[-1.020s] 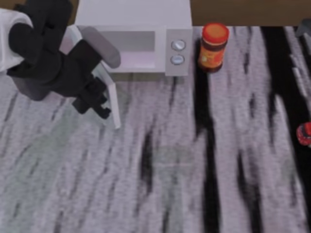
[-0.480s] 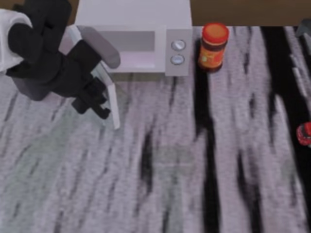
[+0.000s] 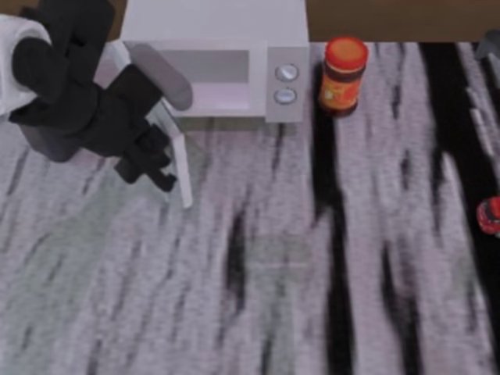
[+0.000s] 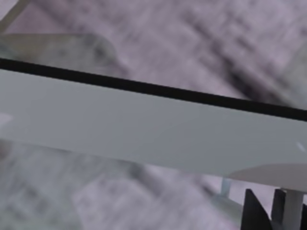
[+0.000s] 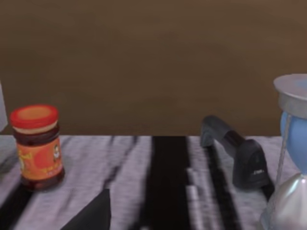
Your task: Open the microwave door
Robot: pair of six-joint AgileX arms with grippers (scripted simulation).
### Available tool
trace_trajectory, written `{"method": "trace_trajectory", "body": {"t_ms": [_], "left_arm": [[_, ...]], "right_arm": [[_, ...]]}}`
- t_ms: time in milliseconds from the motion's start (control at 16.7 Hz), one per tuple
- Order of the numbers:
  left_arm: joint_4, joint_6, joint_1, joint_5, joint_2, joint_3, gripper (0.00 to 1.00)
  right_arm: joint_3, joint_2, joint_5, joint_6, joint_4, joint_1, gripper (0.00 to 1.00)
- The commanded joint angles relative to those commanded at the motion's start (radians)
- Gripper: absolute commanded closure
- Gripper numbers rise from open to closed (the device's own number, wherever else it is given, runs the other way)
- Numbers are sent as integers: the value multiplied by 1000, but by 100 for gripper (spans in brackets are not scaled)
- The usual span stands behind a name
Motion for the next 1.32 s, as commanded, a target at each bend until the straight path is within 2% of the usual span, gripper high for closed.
{"method": "trace_trajectory", "body": {"t_ms": [540, 1020, 1320], "left_arm": [[-2, 2, -2, 4, 2, -2, 100], [-69, 188, 76, 79, -1, 3, 100], [-76, 210, 86, 89, -4, 4, 100]], "right_arm": [[0, 0, 0, 0, 0, 0, 0], [0, 0, 0, 0, 0, 0, 0], [0, 0, 0, 0, 0, 0, 0]]}}
